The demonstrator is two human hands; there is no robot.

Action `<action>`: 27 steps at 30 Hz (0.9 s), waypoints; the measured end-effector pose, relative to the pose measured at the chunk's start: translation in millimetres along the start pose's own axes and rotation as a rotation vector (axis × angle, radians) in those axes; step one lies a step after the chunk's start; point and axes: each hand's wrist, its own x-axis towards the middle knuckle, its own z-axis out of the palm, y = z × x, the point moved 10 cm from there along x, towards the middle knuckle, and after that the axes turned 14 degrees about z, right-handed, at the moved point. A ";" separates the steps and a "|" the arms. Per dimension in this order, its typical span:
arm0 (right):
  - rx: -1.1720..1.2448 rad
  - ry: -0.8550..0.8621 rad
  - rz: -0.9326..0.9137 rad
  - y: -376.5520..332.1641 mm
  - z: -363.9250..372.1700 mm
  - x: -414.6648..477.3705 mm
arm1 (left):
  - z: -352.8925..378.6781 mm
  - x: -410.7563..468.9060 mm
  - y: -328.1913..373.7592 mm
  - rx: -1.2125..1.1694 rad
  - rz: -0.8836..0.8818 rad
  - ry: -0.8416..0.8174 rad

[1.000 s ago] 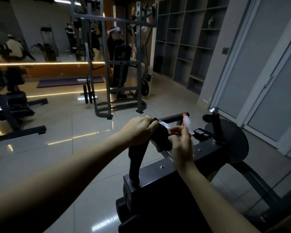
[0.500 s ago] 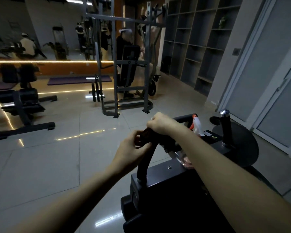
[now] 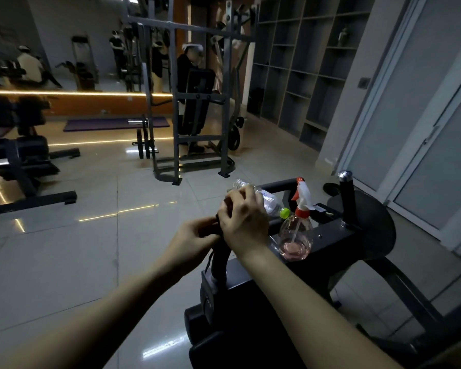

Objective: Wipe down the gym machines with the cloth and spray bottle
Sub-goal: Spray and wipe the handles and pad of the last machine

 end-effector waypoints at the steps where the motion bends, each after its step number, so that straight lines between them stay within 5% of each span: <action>1: -0.047 -0.025 -0.045 -3.1 1.0 7.1 | -1.4 -2.5 -3.4 -0.027 -0.028 0.009; 5: -0.114 -0.352 0.006 2.6 20.1 45.9 | -5.5 1.4 -10.0 -0.036 -0.050 0.005; 9: 0.104 -0.807 0.337 25.0 53.4 66.6 | -3.4 3.1 -4.8 -0.047 -0.067 -0.003; 12: 0.442 -0.957 0.638 47.1 70.1 54.7 | -1.3 2.8 -6.9 -0.075 -0.096 -0.010; 15: 0.783 -0.763 0.779 59.6 63.4 44.7 | 1.3 3.9 -4.6 -0.083 -0.082 -0.033; 18: 0.823 -0.395 0.717 62.8 33.7 17.4 | 3.3 4.6 -3.7 -0.083 -0.066 -0.044; 22: 0.260 -0.133 0.286 29.8 1.1 6.4 | 5.0 10.3 -4.9 -0.075 -0.045 -0.066; 27: -0.257 -0.203 0.052 2.3 -1.5 37.5 | 12.4 16.5 -6.4 0.044 -0.001 -0.118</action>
